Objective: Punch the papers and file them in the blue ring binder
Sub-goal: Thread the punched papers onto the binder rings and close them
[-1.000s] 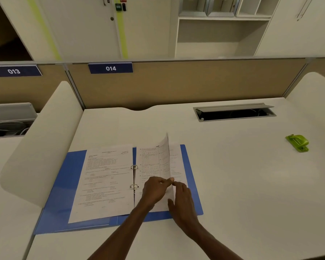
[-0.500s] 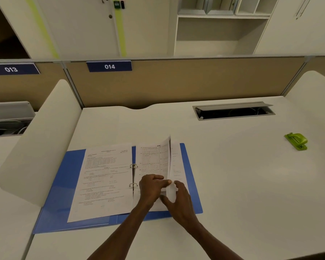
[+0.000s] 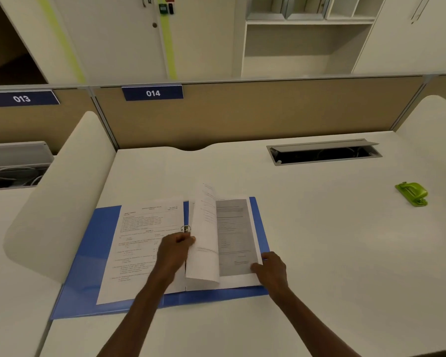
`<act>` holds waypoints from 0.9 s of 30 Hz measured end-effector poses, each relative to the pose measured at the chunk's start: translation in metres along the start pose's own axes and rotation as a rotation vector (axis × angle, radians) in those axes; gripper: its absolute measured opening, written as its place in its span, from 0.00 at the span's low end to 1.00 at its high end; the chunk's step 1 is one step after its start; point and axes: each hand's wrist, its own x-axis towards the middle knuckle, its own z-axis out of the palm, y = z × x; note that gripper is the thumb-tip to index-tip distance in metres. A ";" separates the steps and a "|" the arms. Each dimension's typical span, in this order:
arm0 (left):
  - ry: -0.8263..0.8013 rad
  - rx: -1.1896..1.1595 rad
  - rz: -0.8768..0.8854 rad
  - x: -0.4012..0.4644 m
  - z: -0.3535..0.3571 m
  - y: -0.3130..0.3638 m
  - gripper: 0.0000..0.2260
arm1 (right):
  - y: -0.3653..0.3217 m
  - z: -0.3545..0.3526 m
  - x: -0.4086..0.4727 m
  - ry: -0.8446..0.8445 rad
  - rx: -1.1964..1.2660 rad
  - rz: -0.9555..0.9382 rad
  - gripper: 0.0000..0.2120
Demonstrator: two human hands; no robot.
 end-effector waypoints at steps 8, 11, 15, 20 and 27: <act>0.352 0.315 0.106 0.005 -0.101 -0.005 0.14 | 0.004 -0.001 0.010 0.007 -0.163 -0.075 0.10; 0.480 0.439 0.110 0.011 -0.132 -0.015 0.14 | 0.006 0.000 0.013 0.007 -0.165 -0.080 0.10; 0.527 0.574 0.072 0.023 -0.159 -0.035 0.13 | 0.009 0.001 0.015 0.001 -0.168 -0.095 0.10; 0.492 0.647 -0.003 0.033 -0.162 -0.067 0.11 | 0.008 0.002 0.015 0.001 -0.168 -0.101 0.10; 0.483 0.616 0.202 0.016 -0.090 -0.063 0.13 | 0.010 0.005 0.013 0.017 -0.186 -0.128 0.10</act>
